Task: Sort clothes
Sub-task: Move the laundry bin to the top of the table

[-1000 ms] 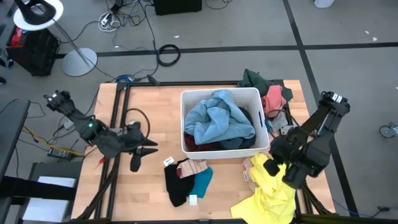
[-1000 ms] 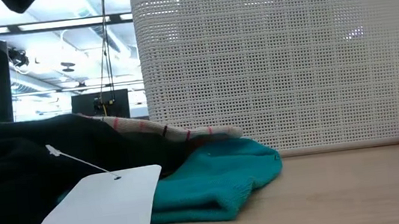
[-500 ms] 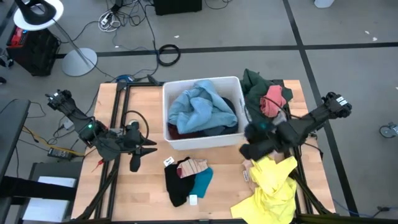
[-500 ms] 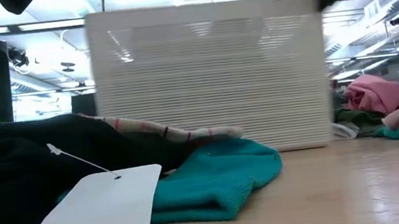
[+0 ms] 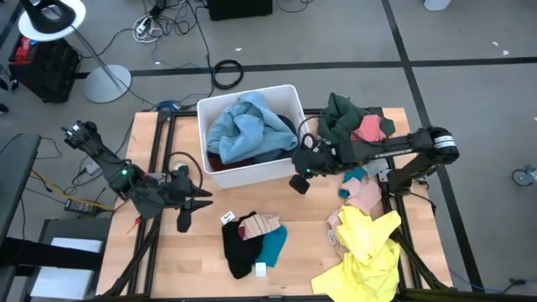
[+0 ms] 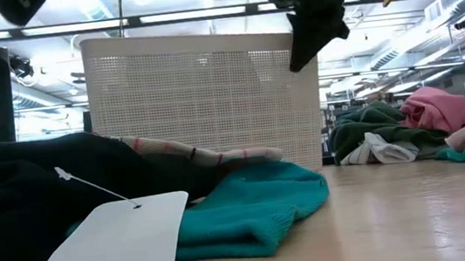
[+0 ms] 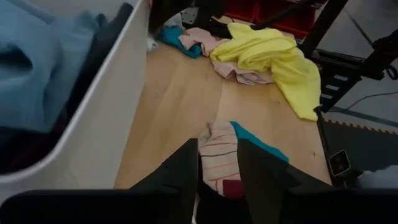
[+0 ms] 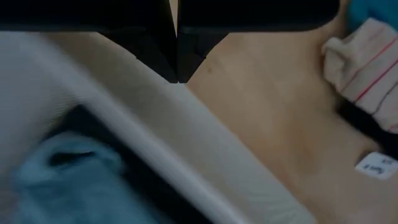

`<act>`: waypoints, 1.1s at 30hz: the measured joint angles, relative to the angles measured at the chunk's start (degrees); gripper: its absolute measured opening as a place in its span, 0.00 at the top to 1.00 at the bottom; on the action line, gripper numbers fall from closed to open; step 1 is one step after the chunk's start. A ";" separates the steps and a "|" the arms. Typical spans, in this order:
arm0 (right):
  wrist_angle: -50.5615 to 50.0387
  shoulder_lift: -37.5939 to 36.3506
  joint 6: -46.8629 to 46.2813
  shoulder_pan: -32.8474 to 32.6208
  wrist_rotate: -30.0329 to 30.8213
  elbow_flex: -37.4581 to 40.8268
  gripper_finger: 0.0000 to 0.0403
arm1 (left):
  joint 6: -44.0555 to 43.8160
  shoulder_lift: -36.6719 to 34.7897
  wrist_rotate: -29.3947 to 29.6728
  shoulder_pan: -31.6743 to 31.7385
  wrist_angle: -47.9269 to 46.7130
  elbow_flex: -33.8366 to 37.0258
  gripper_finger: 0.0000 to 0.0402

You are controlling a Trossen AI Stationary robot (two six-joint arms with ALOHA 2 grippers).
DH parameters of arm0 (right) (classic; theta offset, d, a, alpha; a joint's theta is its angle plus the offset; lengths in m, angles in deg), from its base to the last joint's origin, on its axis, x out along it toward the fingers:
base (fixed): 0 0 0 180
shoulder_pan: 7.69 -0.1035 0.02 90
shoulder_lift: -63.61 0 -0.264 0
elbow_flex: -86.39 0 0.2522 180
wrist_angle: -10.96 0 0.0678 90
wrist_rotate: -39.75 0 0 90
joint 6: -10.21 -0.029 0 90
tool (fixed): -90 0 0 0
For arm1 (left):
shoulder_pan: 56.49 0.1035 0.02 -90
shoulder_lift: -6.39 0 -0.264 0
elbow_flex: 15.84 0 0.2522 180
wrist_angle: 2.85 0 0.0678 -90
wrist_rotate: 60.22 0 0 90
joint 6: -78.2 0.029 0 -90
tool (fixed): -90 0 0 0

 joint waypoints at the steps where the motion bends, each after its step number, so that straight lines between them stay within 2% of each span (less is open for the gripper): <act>1: 0.40 0.34 0.26 -0.06 -0.73 -0.02 1.00 | -0.69 0.00 -0.01 0.00 0.63 1.02 0.71; 8: 1.78 -2.18 -0.13 -5.26 -0.41 0.00 1.00 | -5.96 0.00 0.95 0.00 7.15 10.51 0.71; 11: 2.55 -3.97 -1.52 -8.66 -0.13 0.00 1.00 | -6.00 0.02 3.82 0.49 10.56 13.75 0.71; 15: 2.48 -5.35 -4.98 -13.77 0.60 0.00 1.00 | -5.87 0.00 11.36 2.95 12.61 16.50 0.71; 17: 2.25 -5.34 -6.73 -16.99 3.09 0.00 1.00 | -5.82 0.00 12.41 5.21 12.92 17.82 0.71; 22: -0.98 -5.30 -15.21 -25.20 10.03 0.00 1.00 | -5.74 0.00 8.46 11.65 13.97 19.91 0.71; 29: -1.87 -5.19 -25.53 -34.48 14.17 0.00 1.00 | -3.71 0.00 6.61 20.85 13.67 20.07 0.72; 33: -1.32 -4.64 -29.50 -37.24 15.39 -0.02 1.00 | -1.11 0.00 -3.42 23.45 18.77 20.09 0.75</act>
